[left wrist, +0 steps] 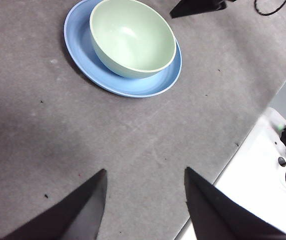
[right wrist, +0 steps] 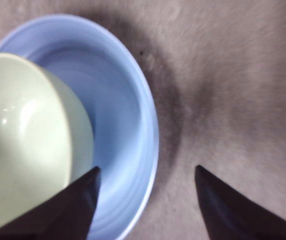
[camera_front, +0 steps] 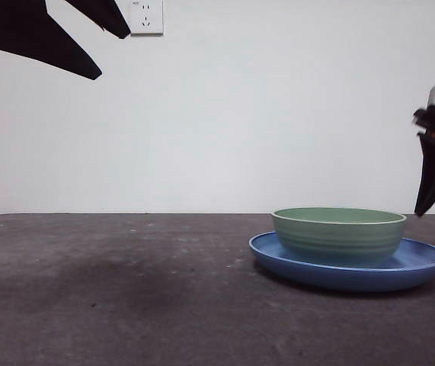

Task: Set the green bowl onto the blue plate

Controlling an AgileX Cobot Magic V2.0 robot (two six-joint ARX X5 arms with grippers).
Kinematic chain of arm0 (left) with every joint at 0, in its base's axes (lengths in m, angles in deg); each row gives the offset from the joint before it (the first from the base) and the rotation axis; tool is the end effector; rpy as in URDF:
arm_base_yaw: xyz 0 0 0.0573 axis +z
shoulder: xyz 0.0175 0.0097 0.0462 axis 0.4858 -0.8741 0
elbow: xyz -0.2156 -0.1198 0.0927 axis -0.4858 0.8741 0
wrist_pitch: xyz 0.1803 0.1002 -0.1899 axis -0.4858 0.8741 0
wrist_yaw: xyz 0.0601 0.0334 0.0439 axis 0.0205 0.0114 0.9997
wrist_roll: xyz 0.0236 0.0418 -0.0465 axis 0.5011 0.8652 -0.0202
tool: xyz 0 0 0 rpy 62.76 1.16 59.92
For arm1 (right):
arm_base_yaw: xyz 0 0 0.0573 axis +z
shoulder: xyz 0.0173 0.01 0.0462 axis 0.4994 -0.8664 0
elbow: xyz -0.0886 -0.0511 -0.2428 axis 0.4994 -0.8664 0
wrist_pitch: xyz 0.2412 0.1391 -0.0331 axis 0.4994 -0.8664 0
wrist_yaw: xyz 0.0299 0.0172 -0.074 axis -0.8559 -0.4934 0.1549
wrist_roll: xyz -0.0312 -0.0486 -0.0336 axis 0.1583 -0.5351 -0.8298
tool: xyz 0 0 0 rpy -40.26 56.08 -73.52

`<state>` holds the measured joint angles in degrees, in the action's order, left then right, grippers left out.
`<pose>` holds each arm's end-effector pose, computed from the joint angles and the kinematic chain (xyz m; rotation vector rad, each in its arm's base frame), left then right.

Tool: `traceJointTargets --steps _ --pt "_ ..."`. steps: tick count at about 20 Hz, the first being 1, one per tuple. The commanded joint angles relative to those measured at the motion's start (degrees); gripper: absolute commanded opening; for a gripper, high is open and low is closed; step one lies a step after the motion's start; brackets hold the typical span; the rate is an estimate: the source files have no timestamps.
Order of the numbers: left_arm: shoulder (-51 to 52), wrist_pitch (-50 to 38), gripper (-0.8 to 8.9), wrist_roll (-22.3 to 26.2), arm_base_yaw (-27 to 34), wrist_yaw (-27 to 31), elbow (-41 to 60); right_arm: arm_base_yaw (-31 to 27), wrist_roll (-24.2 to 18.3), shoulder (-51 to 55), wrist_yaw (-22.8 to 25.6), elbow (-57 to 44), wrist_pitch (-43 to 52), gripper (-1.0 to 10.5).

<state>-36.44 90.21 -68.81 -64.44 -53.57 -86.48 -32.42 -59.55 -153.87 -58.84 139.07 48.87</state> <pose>0.1840 -0.1539 0.2859 -0.0193 0.8061 -0.9216 0.3138 0.0080 0.1623 0.3770 1.1260 0.3051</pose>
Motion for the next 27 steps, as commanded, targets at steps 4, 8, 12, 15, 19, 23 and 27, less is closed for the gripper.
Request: traceJointTargets --steps 4,8,12,15,19,23,27 --pt "-0.3 -0.5 2.49 0.2 -0.4 -0.3 -0.6 1.3 0.6 -5.6 -1.0 1.2 3.1 2.2" --pt "-0.3 -0.5 2.49 0.2 -0.4 -0.3 -0.6 2.5 0.8 -7.6 -0.4 1.2 4.8 1.4" --pt "-0.3 -0.4 2.49 0.0 -0.4 -0.3 -0.6 2.8 0.9 -8.3 1.1 1.2 5.3 0.5" --pt "-0.3 -0.4 2.49 0.0 -0.4 -0.3 -0.6 2.8 0.9 -8.3 2.2 1.2 5.6 0.1" --pt "-0.3 -0.2 2.49 0.0 -0.4 -0.3 -0.6 2.7 1.5 -8.3 2.2 1.2 6.3 0.1" --pt "-0.3 -0.2 2.49 0.0 -0.4 -0.3 -0.6 2.4 2.5 -7.5 0.3 1.3 6.4 0.1" --pt "-0.3 -0.2 2.49 0.0 -0.4 -0.3 -0.6 2.1 3.7 -5.0 -1.3 1.3 6.3 0.1"
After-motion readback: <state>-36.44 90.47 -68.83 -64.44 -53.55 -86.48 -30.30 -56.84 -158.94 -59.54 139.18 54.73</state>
